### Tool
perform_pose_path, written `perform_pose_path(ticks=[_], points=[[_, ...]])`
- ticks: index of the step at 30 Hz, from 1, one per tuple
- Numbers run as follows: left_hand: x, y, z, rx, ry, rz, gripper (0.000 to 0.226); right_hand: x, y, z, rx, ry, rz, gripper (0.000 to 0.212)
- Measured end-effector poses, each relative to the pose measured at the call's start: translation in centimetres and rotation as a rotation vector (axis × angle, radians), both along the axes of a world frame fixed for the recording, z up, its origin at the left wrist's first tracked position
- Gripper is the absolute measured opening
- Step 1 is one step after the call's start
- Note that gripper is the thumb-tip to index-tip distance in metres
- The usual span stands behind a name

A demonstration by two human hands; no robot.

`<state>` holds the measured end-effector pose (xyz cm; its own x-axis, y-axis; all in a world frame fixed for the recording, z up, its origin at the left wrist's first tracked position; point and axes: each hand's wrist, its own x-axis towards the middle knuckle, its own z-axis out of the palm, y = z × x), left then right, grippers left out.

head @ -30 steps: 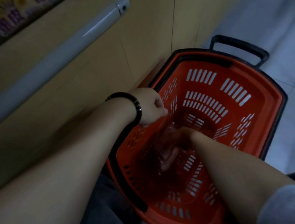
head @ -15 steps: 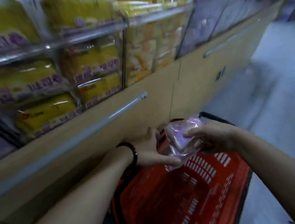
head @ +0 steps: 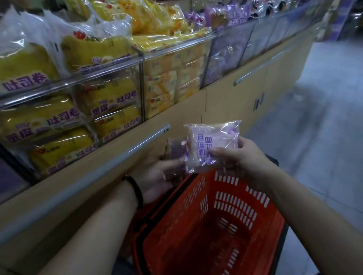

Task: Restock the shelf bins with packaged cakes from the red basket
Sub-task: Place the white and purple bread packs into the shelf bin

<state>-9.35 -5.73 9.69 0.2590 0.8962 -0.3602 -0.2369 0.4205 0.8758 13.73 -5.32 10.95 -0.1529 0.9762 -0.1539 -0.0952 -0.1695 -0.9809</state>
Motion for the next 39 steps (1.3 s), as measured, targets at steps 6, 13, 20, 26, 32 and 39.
perform_pose_path(ticks=[6, 13, 20, 26, 32, 39], points=[[-0.8, -0.1, 0.2, 0.146, 0.070, 0.162, 0.019, 1.9, 0.2, -0.3, 0.051, -0.084, -0.032, 0.050], [-0.4, 0.0, 0.4, 0.060, 0.002, 0.223, 0.043, 2.8, 0.4, -0.7, 0.011, 0.031, -0.059, 0.058], [2.8, -0.3, 0.2, 0.109, -0.201, 0.151, 0.050, -2.0, 0.0, -2.0, -0.150, 0.382, -0.296, 0.037], [4.8, -0.6, -1.5, 0.182, -0.171, 0.068, 0.042, -6.6, -1.9, -3.7, -0.119, 0.164, -0.347, 0.036], [3.4, 0.6, -1.4, 0.346, 0.202, 0.242, 0.027, -3.9, -1.4, -2.1, 0.015, -0.355, -0.462, 0.097], [2.3, -0.3, -1.8, 0.430, 0.454, -0.193, 0.063, -0.8, -1.3, -0.7, 0.190, -0.335, 0.221, 0.066]])
